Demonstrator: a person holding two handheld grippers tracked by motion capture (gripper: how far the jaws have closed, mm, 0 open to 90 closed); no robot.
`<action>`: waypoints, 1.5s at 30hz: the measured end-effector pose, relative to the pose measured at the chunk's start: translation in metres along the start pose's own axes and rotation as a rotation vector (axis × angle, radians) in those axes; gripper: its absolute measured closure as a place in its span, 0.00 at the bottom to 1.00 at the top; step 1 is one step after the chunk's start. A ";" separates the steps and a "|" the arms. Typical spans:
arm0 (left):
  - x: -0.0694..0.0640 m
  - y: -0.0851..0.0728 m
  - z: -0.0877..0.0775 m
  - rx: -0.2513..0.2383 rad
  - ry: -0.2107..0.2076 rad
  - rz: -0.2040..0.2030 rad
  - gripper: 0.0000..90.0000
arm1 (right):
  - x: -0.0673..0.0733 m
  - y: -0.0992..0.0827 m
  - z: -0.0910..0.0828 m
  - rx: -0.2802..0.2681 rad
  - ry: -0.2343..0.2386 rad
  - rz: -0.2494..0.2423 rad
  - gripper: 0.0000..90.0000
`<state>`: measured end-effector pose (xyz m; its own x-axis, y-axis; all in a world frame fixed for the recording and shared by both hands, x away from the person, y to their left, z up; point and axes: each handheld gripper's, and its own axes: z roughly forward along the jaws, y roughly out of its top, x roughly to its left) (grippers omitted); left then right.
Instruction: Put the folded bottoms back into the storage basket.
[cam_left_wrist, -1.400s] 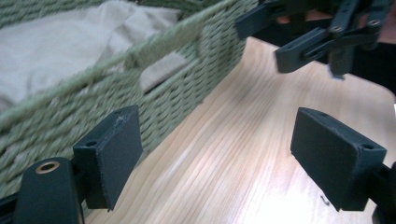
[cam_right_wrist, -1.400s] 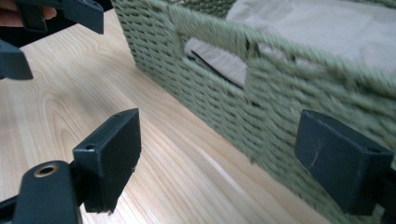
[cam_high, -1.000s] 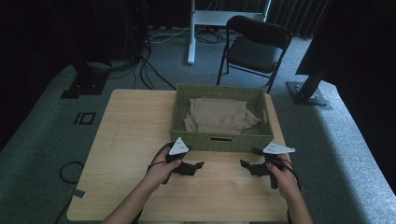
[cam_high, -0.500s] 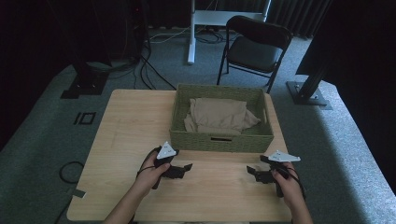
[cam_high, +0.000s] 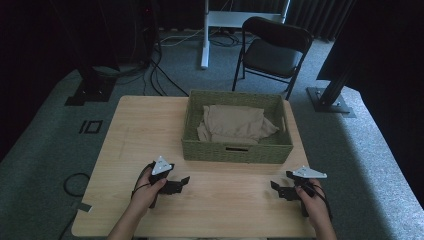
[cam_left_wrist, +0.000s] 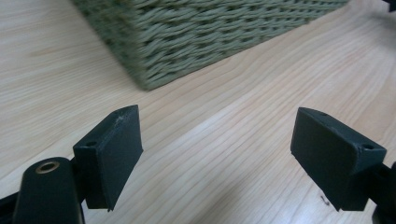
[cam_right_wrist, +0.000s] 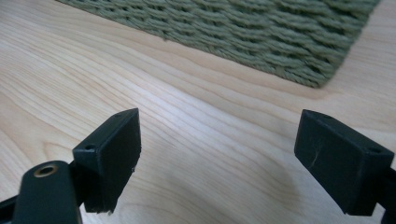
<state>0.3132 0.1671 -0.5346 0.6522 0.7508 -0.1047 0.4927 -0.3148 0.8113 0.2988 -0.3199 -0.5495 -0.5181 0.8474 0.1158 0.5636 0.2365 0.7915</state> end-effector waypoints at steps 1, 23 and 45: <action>0.001 -0.002 -0.002 0.002 0.009 -0.004 0.20 | 0.000 -0.001 0.000 0.005 -0.007 0.004 0.16; 0.010 -0.025 -0.008 0.103 0.231 -0.064 0.20 | 0.008 -0.003 0.011 0.100 -0.141 -0.025 0.14; 0.012 -0.025 -0.006 0.150 0.346 -0.139 0.11 | 0.008 -0.002 0.012 0.097 -0.159 -0.009 0.14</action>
<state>0.3054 0.1875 -0.5531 0.3534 0.9354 0.0131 0.6581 -0.2585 0.7072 0.3012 -0.3083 -0.5576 -0.4194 0.9078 0.0069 0.6227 0.2821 0.7299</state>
